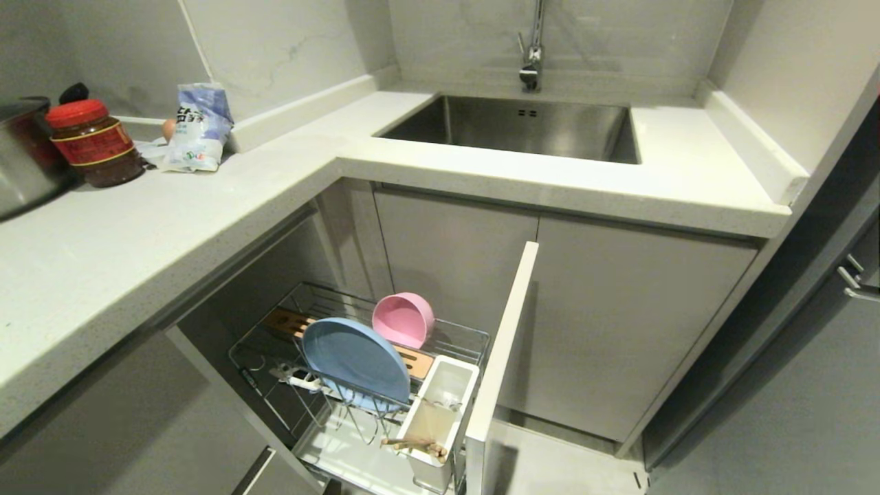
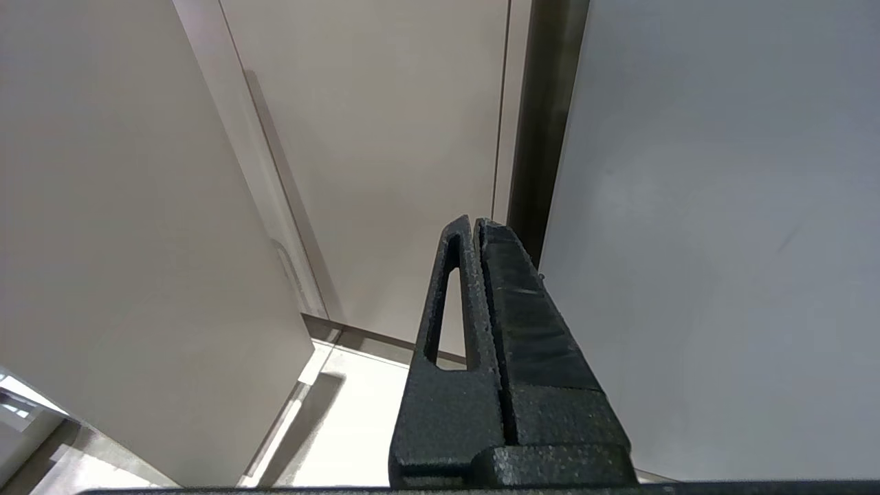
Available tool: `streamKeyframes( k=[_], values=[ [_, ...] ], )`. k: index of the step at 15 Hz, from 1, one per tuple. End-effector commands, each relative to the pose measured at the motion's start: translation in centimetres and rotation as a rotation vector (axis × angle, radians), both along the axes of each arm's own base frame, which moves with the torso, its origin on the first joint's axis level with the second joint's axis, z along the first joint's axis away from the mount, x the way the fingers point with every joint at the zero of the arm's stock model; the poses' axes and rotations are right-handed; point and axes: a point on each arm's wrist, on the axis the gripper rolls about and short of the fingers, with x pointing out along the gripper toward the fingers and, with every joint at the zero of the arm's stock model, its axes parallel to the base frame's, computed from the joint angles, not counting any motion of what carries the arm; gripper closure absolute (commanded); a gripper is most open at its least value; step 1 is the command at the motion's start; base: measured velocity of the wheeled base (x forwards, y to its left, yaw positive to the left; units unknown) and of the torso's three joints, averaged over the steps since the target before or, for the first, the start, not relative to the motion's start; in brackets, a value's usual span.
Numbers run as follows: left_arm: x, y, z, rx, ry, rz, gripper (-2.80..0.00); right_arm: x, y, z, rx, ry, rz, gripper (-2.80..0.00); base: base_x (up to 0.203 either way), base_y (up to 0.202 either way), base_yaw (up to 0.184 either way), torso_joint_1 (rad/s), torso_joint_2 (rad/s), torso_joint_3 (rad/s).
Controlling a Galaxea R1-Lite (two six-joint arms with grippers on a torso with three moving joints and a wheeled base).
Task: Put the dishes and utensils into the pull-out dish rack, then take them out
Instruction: Take the plate out of the cupboard
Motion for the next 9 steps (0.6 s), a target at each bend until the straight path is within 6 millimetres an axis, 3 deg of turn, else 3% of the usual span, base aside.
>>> streamKeyframes(
  k=[1, 2, 4, 6, 9],
  values=[
    [5.7, 0.0, 7.0, -0.106, 0.036, 0.020, 0.00, 0.2, 0.0, -0.7, 0.000, 0.024, 0.001, 0.00, 0.000, 0.000, 0.000, 0.000, 0.00, 0.000],
    [7.0, 0.1, 9.0, -0.194, 0.009, -0.006, 0.00, 0.2, 0.0, -0.7, 0.000, 0.024, 0.001, 0.00, 0.000, 0.000, 0.000, 0.000, 0.00, 0.000],
    [9.8, 0.5, 10.8, -0.406, 0.010, -0.088, 0.00, 0.2, 0.0, -0.7, 0.000, 0.024, 0.001, 0.00, 0.000, 0.000, 0.000, 0.000, 0.00, 0.000],
    [12.8, 1.0, 10.9, -0.542, 0.074, -0.141, 0.00, 0.2, 0.0, -0.7, 0.000, 0.024, 0.001, 0.00, 0.000, 0.000, 0.000, 0.000, 0.00, 0.000],
    [15.5, 0.2, 10.5, -0.608, 0.215, -0.283, 0.00, 0.2, 0.0, -0.7, 0.000, 0.024, 0.001, 0.00, 0.000, 0.000, 0.000, 0.000, 0.00, 0.000]
  ],
)
